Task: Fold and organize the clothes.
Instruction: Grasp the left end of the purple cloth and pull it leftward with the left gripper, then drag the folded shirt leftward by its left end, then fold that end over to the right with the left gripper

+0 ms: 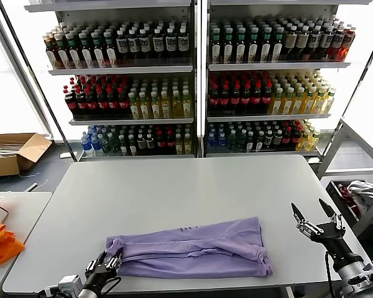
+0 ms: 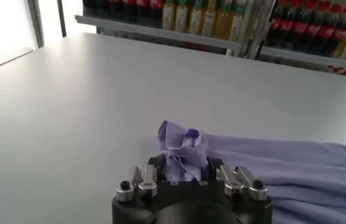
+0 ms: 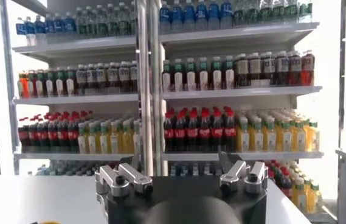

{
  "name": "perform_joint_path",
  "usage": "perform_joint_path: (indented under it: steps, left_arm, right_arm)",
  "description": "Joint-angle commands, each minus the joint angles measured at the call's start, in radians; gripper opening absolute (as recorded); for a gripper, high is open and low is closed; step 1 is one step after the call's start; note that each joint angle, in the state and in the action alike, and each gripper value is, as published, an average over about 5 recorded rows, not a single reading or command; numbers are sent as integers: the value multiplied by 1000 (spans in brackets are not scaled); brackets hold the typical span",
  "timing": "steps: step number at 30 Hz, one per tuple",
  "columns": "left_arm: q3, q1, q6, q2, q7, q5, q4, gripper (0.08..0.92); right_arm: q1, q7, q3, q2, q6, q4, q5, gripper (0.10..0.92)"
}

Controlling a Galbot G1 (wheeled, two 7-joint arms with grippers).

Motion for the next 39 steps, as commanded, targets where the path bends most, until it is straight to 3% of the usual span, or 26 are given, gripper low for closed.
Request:
perform_joint_path:
  steps: [1, 6, 10, 17, 23, 27, 31, 39]
  left_arm:
    - [-5, -6, 2, -3, -1, -14, 22, 386]
    - [-102, -39, 5, 71, 23, -79, 21, 239]
    - [-254, -66, 0, 155, 72, -117, 59, 139]
    - [-556, -74, -12, 369, 263, -177, 226, 114]
    - [-646, -119, -11, 519, 295, -224, 300, 114]
    - [-614, -131, 7, 515, 283, -258, 196, 114]
    - [-508, -124, 30, 439, 253, -256, 26, 114]
    - [-235, -162, 56, 338, 114, -279, -147, 114]
  right_arm:
    - [2, 2, -1, -1, 1, 3, 2, 823]
    - [4, 1, -1, -12, -1, 4, 8, 823]
    - [6, 1, -4, -14, -1, 6, 10, 823]
    - [6, 0, -19, -14, 0, 13, 11, 823]
    - [7, -1, -31, -9, 0, 23, 9, 823]
    - [-3, -2, -25, -5, 3, 32, 10, 823]
    - [-17, -4, -18, -3, 8, 38, 11, 823]
    - [-37, -6, -26, -2, 7, 44, 7, 823]
